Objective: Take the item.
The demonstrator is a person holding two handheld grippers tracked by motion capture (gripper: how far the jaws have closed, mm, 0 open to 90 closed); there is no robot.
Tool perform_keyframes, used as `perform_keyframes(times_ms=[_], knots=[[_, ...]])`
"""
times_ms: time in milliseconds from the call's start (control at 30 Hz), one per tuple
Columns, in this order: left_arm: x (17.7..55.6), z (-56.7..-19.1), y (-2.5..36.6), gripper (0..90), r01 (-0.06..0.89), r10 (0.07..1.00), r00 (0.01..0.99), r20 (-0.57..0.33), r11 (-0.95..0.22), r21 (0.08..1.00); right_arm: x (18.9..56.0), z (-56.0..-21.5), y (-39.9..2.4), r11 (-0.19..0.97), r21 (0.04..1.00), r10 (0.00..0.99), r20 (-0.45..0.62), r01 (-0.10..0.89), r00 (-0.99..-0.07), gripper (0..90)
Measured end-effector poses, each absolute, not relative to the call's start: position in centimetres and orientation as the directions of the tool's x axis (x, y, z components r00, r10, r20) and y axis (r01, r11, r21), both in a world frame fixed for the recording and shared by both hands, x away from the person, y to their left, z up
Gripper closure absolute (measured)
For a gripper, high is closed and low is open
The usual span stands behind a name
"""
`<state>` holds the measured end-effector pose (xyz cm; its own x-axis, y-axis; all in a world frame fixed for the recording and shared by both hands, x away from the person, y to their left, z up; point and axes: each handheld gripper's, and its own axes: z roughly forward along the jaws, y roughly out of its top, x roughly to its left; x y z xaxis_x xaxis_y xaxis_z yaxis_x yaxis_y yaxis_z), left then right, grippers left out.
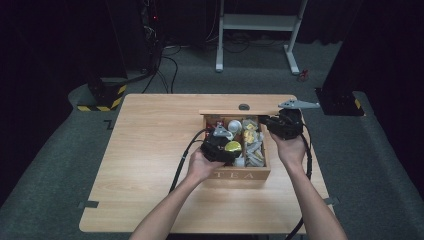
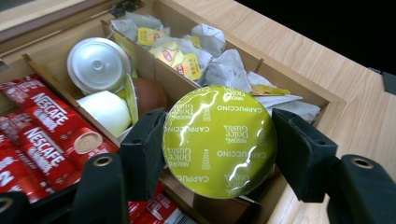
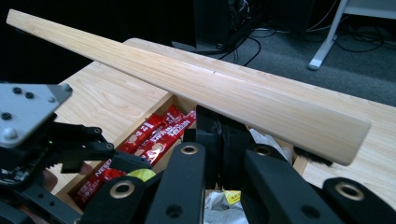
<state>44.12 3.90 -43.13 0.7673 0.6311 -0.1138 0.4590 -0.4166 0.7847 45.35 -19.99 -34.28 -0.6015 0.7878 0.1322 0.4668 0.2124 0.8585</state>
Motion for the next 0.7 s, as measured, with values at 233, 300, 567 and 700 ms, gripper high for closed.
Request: perform_keyframes(times_ms=[233, 300, 567, 700], knots=[[43.9, -42.5, 4.8, 38.2, 0.45, 0.645, 0.757, -0.108, -0.394, 0.802, 45.3, -34.3, -20.0, 0.209, 0.858, 0.789, 0.136, 0.469, -0.599, 88.6], [43.7, -42.3, 5.0, 38.2, 0.454, 0.648, 0.753, -0.119, -0.38, 0.806, 45.4, -34.3, -20.0, 0.216, 0.859, 0.788, 0.128, 0.464, -0.603, 88.6], [43.3, -41.4, 6.1, 38.2, 0.439, 0.656, 0.746, -0.112, -0.359, 0.823, 45.4, -34.3, -20.0, 0.215, 0.859, 0.788, 0.129, 0.464, -0.602, 88.6], [43.3, -40.9, 6.7, 38.3, 0.44, 0.65, 0.749, -0.127, -0.345, 0.829, 45.6, -34.3, -20.0, 0.208, 0.859, 0.783, 0.14, 0.467, -0.606, 88.6]])
